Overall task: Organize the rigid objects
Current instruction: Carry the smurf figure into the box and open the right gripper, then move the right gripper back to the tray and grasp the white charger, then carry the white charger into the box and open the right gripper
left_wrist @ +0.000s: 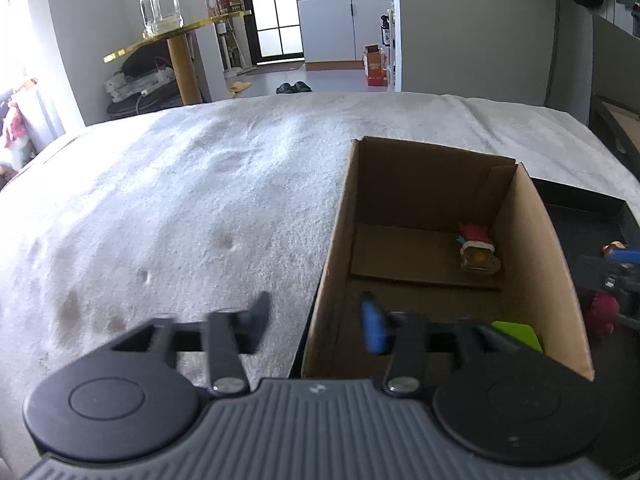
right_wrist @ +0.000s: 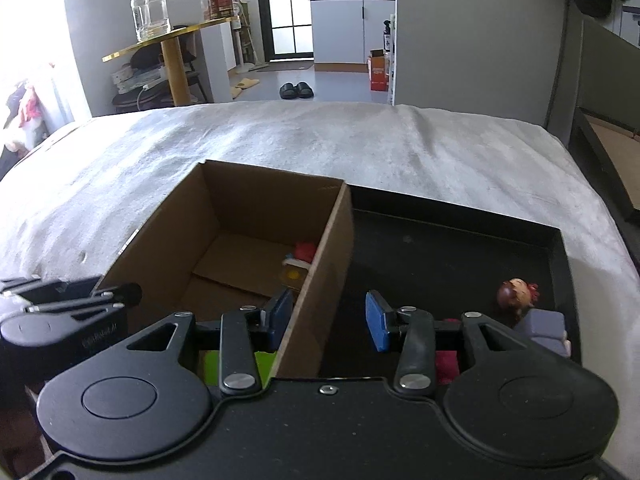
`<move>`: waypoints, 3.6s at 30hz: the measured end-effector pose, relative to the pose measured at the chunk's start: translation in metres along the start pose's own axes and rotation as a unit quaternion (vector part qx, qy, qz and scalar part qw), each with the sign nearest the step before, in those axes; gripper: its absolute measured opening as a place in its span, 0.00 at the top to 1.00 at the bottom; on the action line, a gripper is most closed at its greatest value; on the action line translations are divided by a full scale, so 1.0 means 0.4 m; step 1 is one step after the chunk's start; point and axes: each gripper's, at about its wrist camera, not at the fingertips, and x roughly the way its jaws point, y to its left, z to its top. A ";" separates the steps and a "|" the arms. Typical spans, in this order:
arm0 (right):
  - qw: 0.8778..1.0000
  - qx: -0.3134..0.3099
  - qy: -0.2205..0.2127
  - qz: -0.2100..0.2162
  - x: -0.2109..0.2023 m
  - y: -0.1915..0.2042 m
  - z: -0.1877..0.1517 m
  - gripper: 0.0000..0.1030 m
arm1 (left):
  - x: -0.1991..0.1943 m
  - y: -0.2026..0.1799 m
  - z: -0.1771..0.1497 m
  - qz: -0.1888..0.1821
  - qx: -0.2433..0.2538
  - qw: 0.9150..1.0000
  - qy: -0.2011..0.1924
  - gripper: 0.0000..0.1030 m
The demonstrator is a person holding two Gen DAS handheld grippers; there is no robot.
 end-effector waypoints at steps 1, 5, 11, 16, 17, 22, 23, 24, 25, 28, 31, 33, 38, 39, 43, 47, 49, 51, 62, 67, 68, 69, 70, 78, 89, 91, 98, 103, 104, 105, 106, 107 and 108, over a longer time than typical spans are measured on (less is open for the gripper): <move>1.000 0.001 0.000 -0.002 -0.003 -0.008 -0.003 0.57 | -0.003 -0.003 0.002 0.003 0.003 1.000 -0.003 0.34; 1.000 0.011 0.002 -0.022 -0.015 -0.057 -0.020 0.53 | -0.012 -0.020 0.013 0.023 0.022 0.999 -0.013 0.17; 0.998 0.028 0.016 -0.056 -0.018 -0.128 -0.052 0.47 | -0.016 -0.043 0.020 0.025 0.032 0.999 -0.012 0.15; 0.996 0.039 0.020 -0.073 -0.023 -0.173 -0.076 0.47 | -0.023 -0.062 0.028 0.026 0.042 0.999 -0.014 0.15; 0.996 0.041 0.020 -0.075 -0.025 -0.181 -0.080 0.47 | -0.025 -0.066 0.030 0.027 0.044 0.999 -0.015 0.15; 0.994 0.055 0.027 -0.094 -0.027 -0.231 -0.102 0.47 | -0.031 -0.083 0.030 0.026 0.051 0.998 -0.016 0.15; 0.993 0.059 0.030 -0.098 -0.027 -0.244 -0.108 0.47 | -0.033 -0.088 0.030 0.024 0.053 0.998 -0.017 0.15; 0.992 0.061 0.032 -0.102 -0.026 -0.252 -0.112 0.47 | -0.035 -0.092 0.029 0.022 0.051 0.998 -0.019 0.14; 0.992 0.063 0.034 -0.106 -0.025 -0.262 -0.117 0.47 | -0.035 -0.096 0.029 0.021 0.049 0.998 -0.020 0.14; 0.990 0.068 0.042 -0.113 -0.017 -0.288 -0.131 0.47 | -0.036 -0.108 0.029 0.019 0.052 0.998 -0.021 0.12; 0.988 0.082 0.055 -0.115 -0.001 -0.317 -0.146 0.47 | -0.035 -0.121 0.028 0.016 0.052 0.998 -0.017 0.09; 0.988 0.087 0.059 -0.114 0.005 -0.327 -0.155 0.47 | -0.033 -0.129 0.028 0.020 0.060 0.998 -0.018 0.08; 0.987 0.094 0.068 -0.113 0.019 -0.347 -0.178 0.47 | -0.032 -0.145 0.028 0.021 0.064 0.998 -0.017 0.07; 0.987 0.095 0.070 -0.113 0.022 -0.349 -0.181 0.47 | -0.032 -0.145 0.028 0.022 0.064 0.998 -0.018 0.07; 0.986 0.098 0.077 -0.110 0.032 -0.357 -0.187 0.49 | -0.029 -0.150 0.024 0.025 0.064 0.998 -0.016 0.07; 0.987 0.090 0.075 -0.113 0.044 -0.355 -0.186 0.49 | -0.023 -0.158 0.023 0.023 0.067 0.997 -0.014 0.07; 0.987 0.088 0.074 -0.116 0.051 -0.356 -0.185 0.49 | -0.020 -0.159 0.022 0.022 0.068 0.997 -0.013 0.07; 0.987 0.078 0.073 -0.122 0.061 -0.350 -0.181 0.48 | -0.017 -0.159 0.025 0.022 0.068 0.997 -0.013 0.07; 0.985 0.086 0.094 -0.117 0.086 -0.353 -0.186 0.65 | -0.014 -0.150 0.021 0.026 0.059 0.998 -0.009 0.07; 0.986 0.087 0.082 -0.115 0.063 -0.336 -0.172 0.65 | -0.017 -0.147 0.025 0.025 0.056 0.998 -0.013 0.07; 0.987 0.086 0.079 -0.113 0.057 -0.331 -0.169 0.65 | -0.017 -0.145 0.024 0.025 0.055 0.998 -0.013 0.07; 0.987 0.084 0.074 -0.111 0.050 -0.325 -0.164 0.65 | -0.019 -0.142 0.022 0.025 0.053 0.998 -0.014 0.07; 0.988 0.083 0.070 -0.110 0.045 -0.320 -0.161 0.65 | -0.020 -0.140 0.020 0.026 0.052 0.998 -0.015 0.07; 0.993 0.067 0.041 -0.085 0.021 -0.259 -0.105 0.65 | -0.026 -0.111 0.016 0.034 0.042 0.998 -0.021 0.10; 0.997 0.046 0.010 -0.055 -0.005 -0.172 -0.049 0.65 | -0.012 -0.062 0.012 0.012 0.013 1.000 -0.004 0.44; 0.998 0.043 0.005 -0.049 -0.008 -0.156 -0.041 0.65 | -0.012 -0.054 0.007 0.011 0.011 1.000 -0.004 0.52; 0.999 0.026 -0.003 -0.027 -0.010 -0.086 -0.017 0.65 | -0.018 -0.024 0.002 0.005 0.000 1.000 -0.008 0.73; 1.000 0.023 -0.008 -0.019 -0.014 -0.046 -0.003 0.65 | -0.016 -0.005 -0.004 0.000 -0.009 1.000 -0.006 0.81; 1.000 0.021 -0.009 -0.018 -0.016 -0.037 -0.002 0.65 | -0.014 -0.001 -0.007 -0.001 -0.011 1.000 -0.003 0.84; 1.000 0.019 -0.010 -0.017 -0.017 -0.029 0.000 0.65 | -0.011 0.004 -0.009 -0.002 -0.014 1.000 0.000 0.85; 1.000 0.016 -0.010 -0.016 -0.017 -0.021 0.002 0.65 | -0.010 0.010 -0.011 -0.004 -0.018 1.000 0.002 0.86; 1.000 0.013 -0.011 -0.015 -0.017 -0.012 0.004 0.65 | -0.009 0.016 -0.013 -0.008 -0.023 1.000 0.003 0.87; 1.000 0.010 -0.012 -0.014 -0.018 -0.005 0.006 0.65 | -0.009 0.021 -0.015 -0.012 -0.025 1.000 0.003 0.87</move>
